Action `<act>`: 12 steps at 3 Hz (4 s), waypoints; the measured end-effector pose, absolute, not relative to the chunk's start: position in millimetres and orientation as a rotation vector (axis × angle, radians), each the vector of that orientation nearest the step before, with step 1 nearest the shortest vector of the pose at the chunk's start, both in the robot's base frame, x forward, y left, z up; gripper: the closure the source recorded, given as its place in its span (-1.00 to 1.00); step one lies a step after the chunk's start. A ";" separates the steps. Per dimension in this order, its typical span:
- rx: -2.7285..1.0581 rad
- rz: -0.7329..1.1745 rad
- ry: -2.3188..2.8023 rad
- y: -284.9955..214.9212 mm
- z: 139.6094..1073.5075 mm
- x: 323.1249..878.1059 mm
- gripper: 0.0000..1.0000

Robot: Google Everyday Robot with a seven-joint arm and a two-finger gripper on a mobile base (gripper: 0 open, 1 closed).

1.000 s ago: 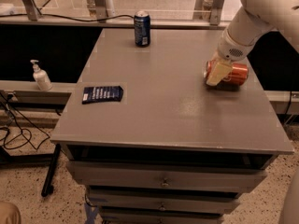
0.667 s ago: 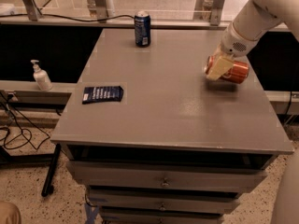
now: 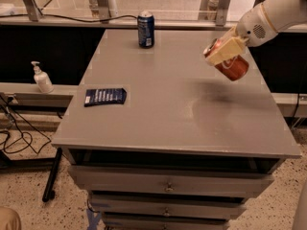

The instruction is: Place coke can upright

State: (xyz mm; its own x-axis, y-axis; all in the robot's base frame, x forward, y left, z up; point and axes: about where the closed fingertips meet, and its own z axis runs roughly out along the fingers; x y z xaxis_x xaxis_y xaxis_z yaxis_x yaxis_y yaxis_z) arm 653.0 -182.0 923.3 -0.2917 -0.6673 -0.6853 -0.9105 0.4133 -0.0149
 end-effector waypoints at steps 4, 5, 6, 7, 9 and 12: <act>-1.039 0.930 1.821 -127.9 976.1 627.8 1.00; -0.986 0.934 1.732 -129.4 982.4 614.7 1.00; -0.893 0.917 1.655 -139.7 977.0 597.9 1.00; -0.833 0.891 1.583 -155.5 970.5 570.5 1.00; -0.831 0.863 1.512 -181.8 965.0 543.4 1.00; -1.065 0.893 1.325 -199.8 949.9 529.1 1.00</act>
Offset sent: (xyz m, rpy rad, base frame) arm -0.0465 0.0667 0.0757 0.6656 0.0586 -0.0701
